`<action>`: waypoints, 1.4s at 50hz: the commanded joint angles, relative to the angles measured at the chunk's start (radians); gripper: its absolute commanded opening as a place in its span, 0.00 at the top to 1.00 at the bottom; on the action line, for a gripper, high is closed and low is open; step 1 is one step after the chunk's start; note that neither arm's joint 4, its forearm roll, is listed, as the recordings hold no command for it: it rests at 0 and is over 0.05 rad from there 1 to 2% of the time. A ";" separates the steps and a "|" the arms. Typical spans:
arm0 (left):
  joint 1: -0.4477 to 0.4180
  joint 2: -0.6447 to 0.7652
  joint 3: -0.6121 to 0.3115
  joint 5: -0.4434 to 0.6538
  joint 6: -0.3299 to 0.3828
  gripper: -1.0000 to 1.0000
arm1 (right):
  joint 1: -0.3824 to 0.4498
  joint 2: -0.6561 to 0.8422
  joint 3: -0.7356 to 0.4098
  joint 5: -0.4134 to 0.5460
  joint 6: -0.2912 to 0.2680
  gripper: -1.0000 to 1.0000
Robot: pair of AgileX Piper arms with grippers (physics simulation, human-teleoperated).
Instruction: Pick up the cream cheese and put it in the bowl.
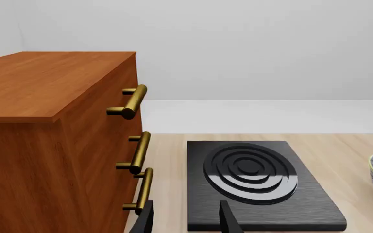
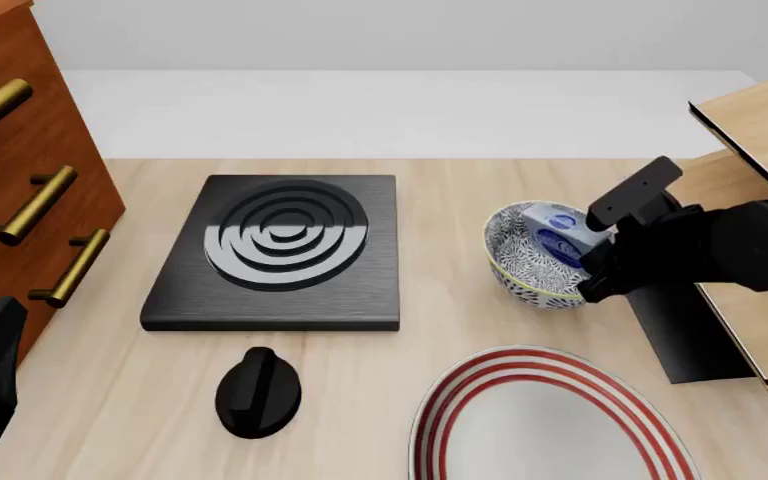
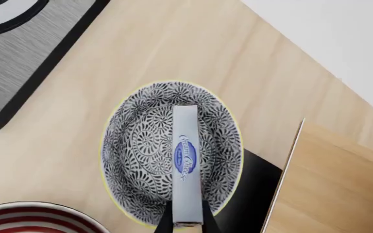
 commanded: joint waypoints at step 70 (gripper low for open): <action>0.000 0.000 0.000 0.000 0.000 0.00 | 0.186 -0.463 -0.203 0.336 0.190 0.00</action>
